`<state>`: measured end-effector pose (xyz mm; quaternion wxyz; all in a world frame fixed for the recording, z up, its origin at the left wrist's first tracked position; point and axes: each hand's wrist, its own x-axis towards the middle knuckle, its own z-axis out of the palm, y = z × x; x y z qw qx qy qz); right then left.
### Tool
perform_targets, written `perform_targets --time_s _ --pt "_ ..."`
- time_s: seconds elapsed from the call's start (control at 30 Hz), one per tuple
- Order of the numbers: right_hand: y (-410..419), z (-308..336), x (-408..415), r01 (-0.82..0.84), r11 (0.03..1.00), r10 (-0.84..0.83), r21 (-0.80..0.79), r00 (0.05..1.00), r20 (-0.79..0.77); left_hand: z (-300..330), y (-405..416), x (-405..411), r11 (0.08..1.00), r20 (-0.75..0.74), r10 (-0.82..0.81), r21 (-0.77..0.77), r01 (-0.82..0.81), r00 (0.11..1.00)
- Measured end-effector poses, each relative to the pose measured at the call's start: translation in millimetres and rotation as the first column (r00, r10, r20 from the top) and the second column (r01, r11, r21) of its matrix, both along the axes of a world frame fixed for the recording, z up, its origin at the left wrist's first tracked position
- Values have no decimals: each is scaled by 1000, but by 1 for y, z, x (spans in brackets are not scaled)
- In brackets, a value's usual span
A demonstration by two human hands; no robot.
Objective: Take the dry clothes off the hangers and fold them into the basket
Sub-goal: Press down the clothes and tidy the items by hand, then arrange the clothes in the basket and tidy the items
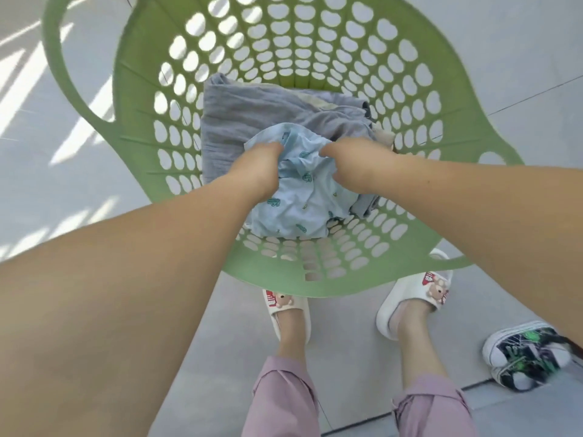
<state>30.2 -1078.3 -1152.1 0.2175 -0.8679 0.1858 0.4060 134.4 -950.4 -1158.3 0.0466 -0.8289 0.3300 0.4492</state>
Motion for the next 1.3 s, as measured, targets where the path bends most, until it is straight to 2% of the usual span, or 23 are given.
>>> perform_targets --time_s 0.13,0.37,0.43,0.57,0.7,0.83,1.03,1.2,1.3 --pt "3 21 -9 9 999 -10 36 1000 14 23 0 -8 999 -36 27 -30 -28 999" --pt "-3 121 -3 144 986 -157 88 972 174 122 -22 -22 970 -167 63 -221 -100 984" --pt "-6 172 -1 167 983 -180 75 957 226 167 -31 -24 946 -177 66 -302 -118 982" --pt "-9 268 -3 291 953 -303 91 878 369 255 -42 -25 848 -188 192 -463 -260 963" --pt "-8 360 -6 371 922 -373 106 785 494 346 -47 -24 781 -128 190 -581 -229 973" --pt "3 450 -15 436 889 -416 143 633 653 437 -44 -19 706 -50 118 -698 -120 992" --pt "28 561 -24 504 815 -499 285 363 787 568 -35 -13 591 96 30 -805 60 995" --pt "42 652 -26 466 827 -431 315 165 887 665 -24 -13 432 258 31 -875 220 966" --pt "43 703 -29 455 843 -338 287 33 940 719 -23 -17 288 319 47 -912 292 947"
